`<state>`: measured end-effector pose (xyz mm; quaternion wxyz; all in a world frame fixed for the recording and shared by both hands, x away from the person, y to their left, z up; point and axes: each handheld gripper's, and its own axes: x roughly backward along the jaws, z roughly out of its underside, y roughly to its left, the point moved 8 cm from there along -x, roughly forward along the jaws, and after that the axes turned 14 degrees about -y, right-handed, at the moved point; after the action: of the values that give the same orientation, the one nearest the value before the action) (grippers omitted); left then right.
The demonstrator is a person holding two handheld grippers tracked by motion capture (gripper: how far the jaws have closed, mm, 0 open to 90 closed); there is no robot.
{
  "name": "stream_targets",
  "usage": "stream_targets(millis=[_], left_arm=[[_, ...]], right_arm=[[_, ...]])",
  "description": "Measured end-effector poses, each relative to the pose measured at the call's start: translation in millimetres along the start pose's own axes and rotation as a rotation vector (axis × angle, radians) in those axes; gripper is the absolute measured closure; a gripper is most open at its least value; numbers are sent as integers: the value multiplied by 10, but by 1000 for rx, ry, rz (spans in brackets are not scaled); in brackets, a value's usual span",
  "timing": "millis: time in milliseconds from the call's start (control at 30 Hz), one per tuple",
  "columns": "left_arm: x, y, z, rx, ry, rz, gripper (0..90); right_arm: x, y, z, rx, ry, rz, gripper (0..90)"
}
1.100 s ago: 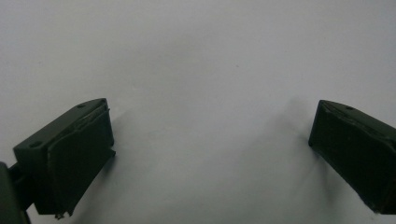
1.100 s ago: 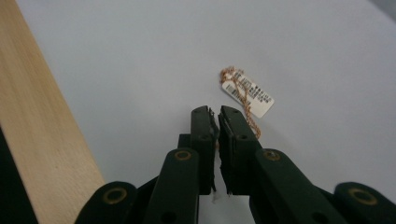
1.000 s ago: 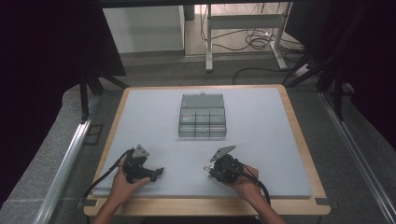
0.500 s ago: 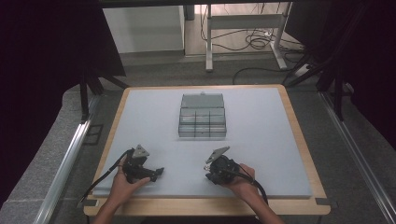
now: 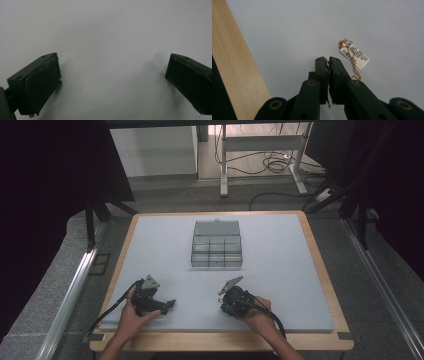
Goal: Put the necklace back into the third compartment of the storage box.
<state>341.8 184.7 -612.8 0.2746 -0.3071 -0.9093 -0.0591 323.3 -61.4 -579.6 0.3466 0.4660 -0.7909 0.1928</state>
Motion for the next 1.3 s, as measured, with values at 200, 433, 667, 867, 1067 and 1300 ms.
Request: stream_targets(millis=[200,433,667,867,1067,1300], left_arm=[[0,0,0,0,0,0,0],[0,0,0,0,0,0,0],[0,0,0,0,0,0,0],[1,0,0,0,1,1,0],[0,-2,-1,3,-1,0,0],[4,-1,1,-1,3,1,0]], right_arm=[[8,14,-14,-10,-6,-18,877],[20,2,-24,-8,-13,-11,879],[129,-21,-105,-25,-62,-8,880],[295,-41,-247,-31,-123,-10,883],[447,-70,-351,-36,-167,-8,884],[642,-141,-564,-58,-224,-13,884]])
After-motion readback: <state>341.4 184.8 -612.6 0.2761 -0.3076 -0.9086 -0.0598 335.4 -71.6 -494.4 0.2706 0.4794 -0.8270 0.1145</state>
